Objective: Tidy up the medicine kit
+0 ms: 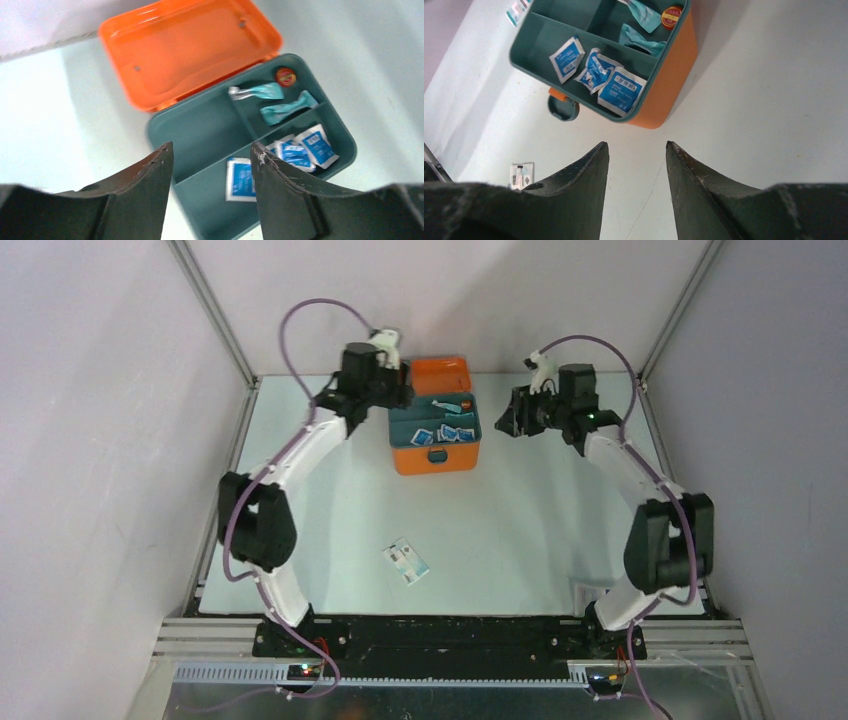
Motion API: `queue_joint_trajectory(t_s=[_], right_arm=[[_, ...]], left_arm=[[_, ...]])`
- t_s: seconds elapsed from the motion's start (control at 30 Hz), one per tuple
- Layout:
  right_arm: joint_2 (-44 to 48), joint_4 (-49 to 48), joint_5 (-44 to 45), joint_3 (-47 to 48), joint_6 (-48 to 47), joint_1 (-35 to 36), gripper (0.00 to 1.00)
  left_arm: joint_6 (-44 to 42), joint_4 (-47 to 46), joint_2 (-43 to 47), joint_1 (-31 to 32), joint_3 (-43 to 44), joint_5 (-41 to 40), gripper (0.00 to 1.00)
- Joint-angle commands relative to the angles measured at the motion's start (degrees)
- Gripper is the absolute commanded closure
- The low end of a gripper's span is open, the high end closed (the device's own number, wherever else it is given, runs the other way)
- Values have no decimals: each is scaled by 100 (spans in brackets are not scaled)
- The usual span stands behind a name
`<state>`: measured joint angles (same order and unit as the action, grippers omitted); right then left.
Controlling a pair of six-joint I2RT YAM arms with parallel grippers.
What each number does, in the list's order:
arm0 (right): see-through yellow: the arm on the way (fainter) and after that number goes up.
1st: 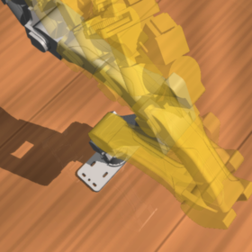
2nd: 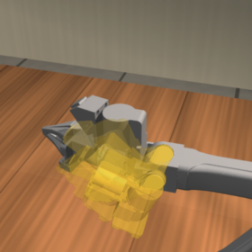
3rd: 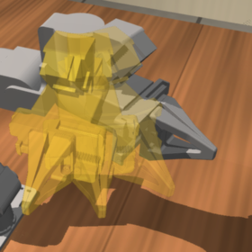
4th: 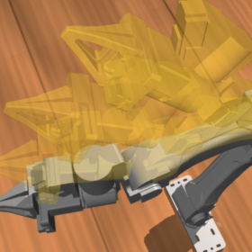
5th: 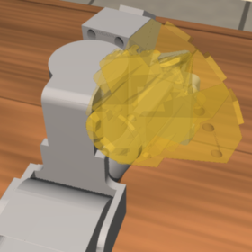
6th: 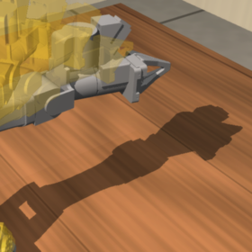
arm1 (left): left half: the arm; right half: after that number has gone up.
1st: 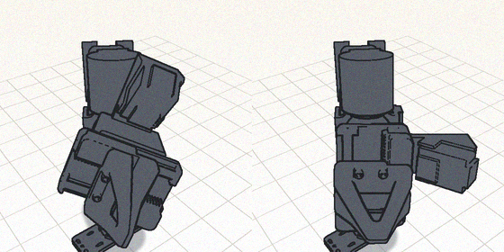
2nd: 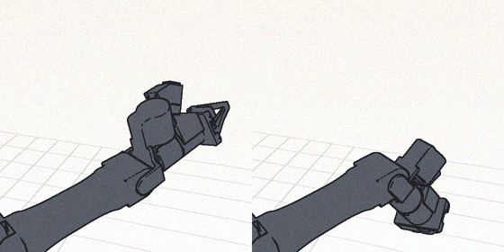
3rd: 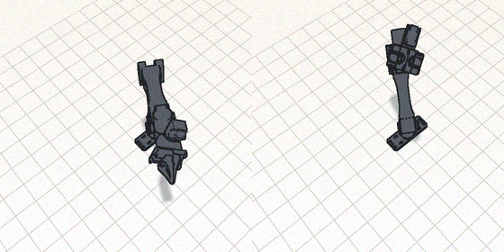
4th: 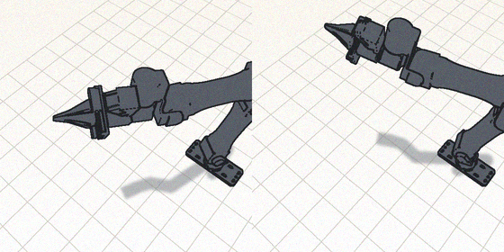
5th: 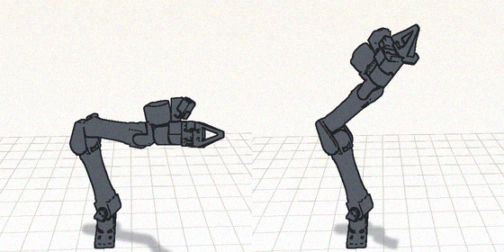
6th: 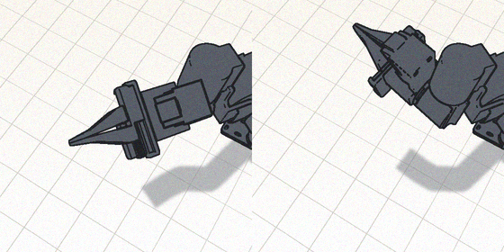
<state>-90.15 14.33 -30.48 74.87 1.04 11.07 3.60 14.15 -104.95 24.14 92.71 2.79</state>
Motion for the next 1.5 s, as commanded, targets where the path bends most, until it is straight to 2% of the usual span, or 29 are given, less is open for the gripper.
queue_joint_trajectory(t_s=[0.0, 0.2, 0.47, 0.67, 0.83, 0.97, 1.2, 1.47], right_arm=[[-798, -24, -6, 779, 178, 149, 50], [-1912, 620, -186, 2037, 367, 191, 51], [-2486, 841, -339, 2515, 414, 264, 50], [-2761, 1038, -382, 2525, 322, 383, 50], [-2602, 1046, -343, 2269, 235, 423, 51], [-2313, 1023, -281, 1914, 145, 401, 59], [-1301, 622, -226, 736, 97, 310, 62], [-356, 268, -318, -86, 184, 416, 63]], left_arm=[[1353, -123, 366, -646, -454, 778, 39], [1661, -133, -73, -941, -527, 1152, 42], [1977, -306, -539, -1060, -510, 1563, 49], [2119, -443, -461, -1062, -815, 1666, 54], [2206, -696, -127, -1057, -1367, 1775, 57], [2312, -894, 176, -1053, -1819, 1824, 59], [2410, -1236, 957, -941, -2753, 1802, 60], [2179, -1332, 1190, -585, -2905, 1798, 59]])
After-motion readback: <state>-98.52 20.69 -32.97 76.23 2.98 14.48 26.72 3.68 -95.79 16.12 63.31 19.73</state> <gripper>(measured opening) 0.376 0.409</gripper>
